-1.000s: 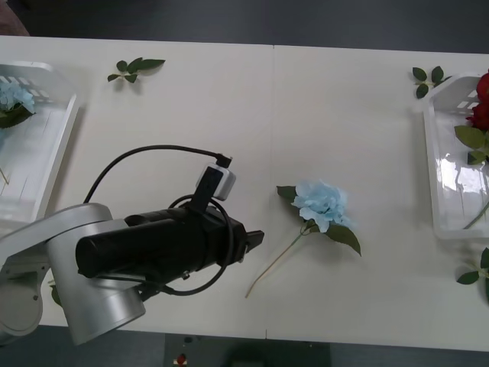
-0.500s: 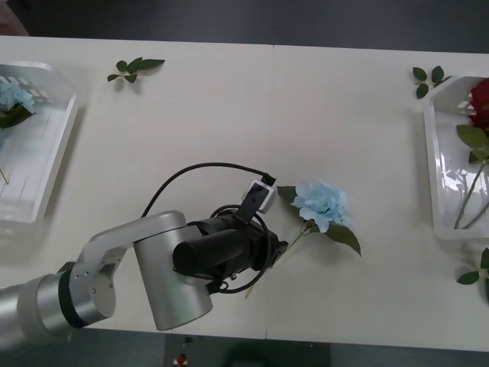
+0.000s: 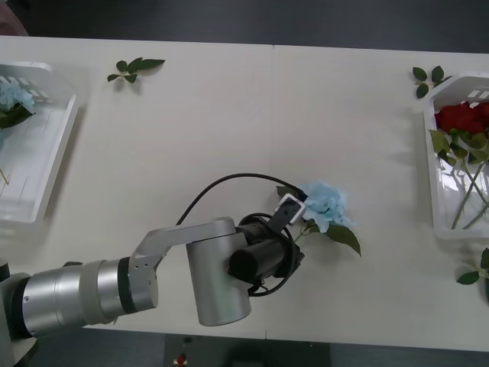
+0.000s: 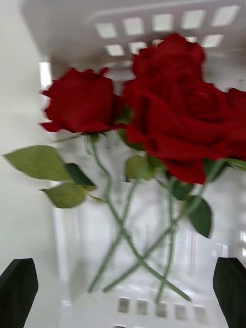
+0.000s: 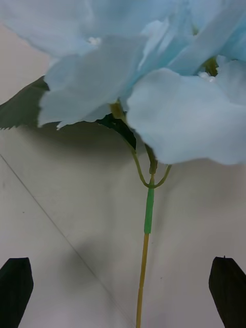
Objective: Put the red flowers into the right box and the blue flowers into the left box
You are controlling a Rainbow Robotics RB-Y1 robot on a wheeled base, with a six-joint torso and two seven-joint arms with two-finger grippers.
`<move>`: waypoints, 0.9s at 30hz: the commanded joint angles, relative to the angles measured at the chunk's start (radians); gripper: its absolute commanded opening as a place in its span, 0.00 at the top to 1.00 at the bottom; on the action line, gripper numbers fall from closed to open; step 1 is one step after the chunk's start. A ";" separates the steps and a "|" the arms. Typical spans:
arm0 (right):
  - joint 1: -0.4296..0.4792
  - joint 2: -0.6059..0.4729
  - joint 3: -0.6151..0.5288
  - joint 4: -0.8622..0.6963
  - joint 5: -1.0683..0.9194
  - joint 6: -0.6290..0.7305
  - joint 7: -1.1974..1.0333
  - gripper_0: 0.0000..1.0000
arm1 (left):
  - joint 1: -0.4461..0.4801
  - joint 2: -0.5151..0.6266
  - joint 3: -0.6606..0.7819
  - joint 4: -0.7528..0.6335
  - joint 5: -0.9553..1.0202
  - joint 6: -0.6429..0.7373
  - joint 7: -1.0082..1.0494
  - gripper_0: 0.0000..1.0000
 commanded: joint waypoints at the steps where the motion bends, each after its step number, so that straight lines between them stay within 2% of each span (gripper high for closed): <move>1: -0.032 -0.037 -0.008 -0.023 -0.091 0.024 0.017 0.00 | -0.040 -0.034 -0.012 0.020 -0.015 0.000 0.046 0.00; 7: -0.033 -0.013 -0.022 -0.052 -0.199 0.119 -0.005 0.00 | -0.067 -0.075 -0.038 0.100 -0.028 -0.040 0.073 0.05; 17: -0.033 0.101 -0.210 -0.052 -0.325 0.320 -0.034 0.00 | -0.072 -0.093 -0.084 0.198 -0.057 -0.151 0.105 0.13; 20: -0.033 0.151 -0.250 -0.052 -0.396 0.360 -0.040 0.00 | -0.072 -0.099 -0.087 0.198 -0.060 -0.151 0.109 0.18; 23: -0.033 0.196 -0.249 -0.052 -0.482 0.368 -0.034 0.00 | -0.072 -0.104 -0.090 0.198 -0.069 -0.151 0.112 0.28; 24: -0.033 0.216 -0.247 -0.054 -0.517 0.369 -0.031 0.00 | -0.072 -0.104 -0.088 0.198 -0.071 -0.151 0.115 0.37; 25: -0.033 0.230 -0.246 -0.058 -0.540 0.371 -0.028 0.00 | -0.072 -0.106 -0.088 0.198 -0.072 -0.151 0.115 0.56; 26: -0.033 0.253 -0.243 -0.072 -0.565 0.374 -0.023 0.00 | -0.072 -0.107 -0.088 0.199 -0.072 -0.151 0.119 0.81; 27: -0.032 0.260 -0.241 -0.081 -0.574 0.374 -0.020 0.00 | -0.072 -0.107 -0.088 0.198 -0.072 -0.151 0.119 0.89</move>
